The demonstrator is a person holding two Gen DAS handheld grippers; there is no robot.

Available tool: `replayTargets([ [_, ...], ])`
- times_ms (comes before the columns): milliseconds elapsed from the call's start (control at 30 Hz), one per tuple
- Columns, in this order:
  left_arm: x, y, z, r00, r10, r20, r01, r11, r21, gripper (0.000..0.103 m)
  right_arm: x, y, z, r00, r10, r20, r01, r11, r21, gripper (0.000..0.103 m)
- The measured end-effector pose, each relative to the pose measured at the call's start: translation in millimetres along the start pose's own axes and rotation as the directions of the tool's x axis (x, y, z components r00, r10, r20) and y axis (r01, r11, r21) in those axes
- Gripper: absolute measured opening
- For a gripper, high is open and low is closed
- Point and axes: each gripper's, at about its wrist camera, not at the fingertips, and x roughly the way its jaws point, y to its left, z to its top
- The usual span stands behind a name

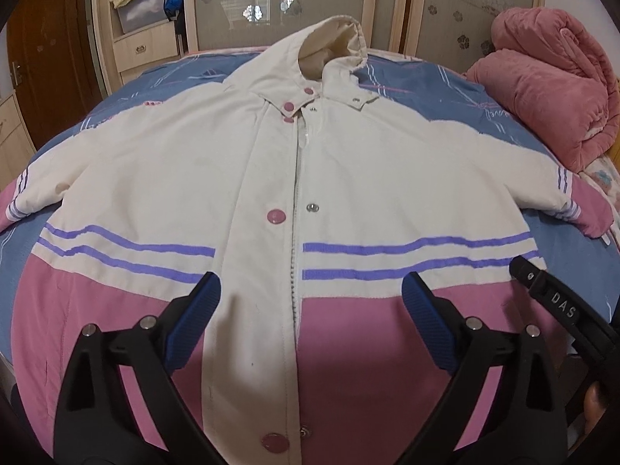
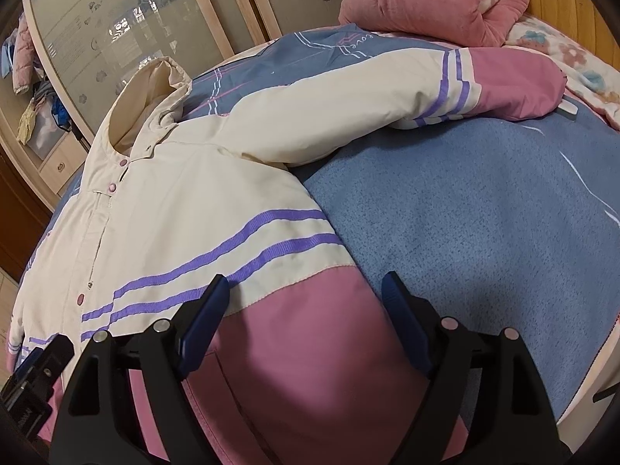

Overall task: Fold large clothes
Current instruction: 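Move both tools over the jacket, right tool toward the pink sleeve cuff, then grasp the pink sleeve cuff with the right tool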

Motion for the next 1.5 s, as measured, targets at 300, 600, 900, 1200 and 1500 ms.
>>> replayTargets([
  [300,19,10,-7,0.997,0.019,-0.076,-0.020,1.000,-0.024,0.099,-1,2,-1,1.000,-0.001,-0.001,0.001,1.000,-0.009,0.086],
  [600,19,11,-8,0.997,0.020,-0.069,-0.022,1.000,-0.022,0.101,-7,-3,2,1.000,-0.015,0.025,0.014,0.999,0.033,0.086],
  [900,33,7,-8,0.995,0.003,-0.095,-0.002,1.000,0.006,0.101,-5,-1,1,0.999,-0.031,0.023,0.031,0.999,0.012,0.086],
  [1200,44,2,-6,0.994,0.035,-0.108,-0.030,0.999,0.043,0.101,-7,-1,6,1.000,-0.011,0.024,0.010,1.000,0.028,0.089],
  [1500,51,12,9,0.987,-0.020,-0.159,0.017,1.000,-0.020,0.101,-1,-71,98,0.997,0.015,0.075,-0.036,0.961,0.275,0.089],
])
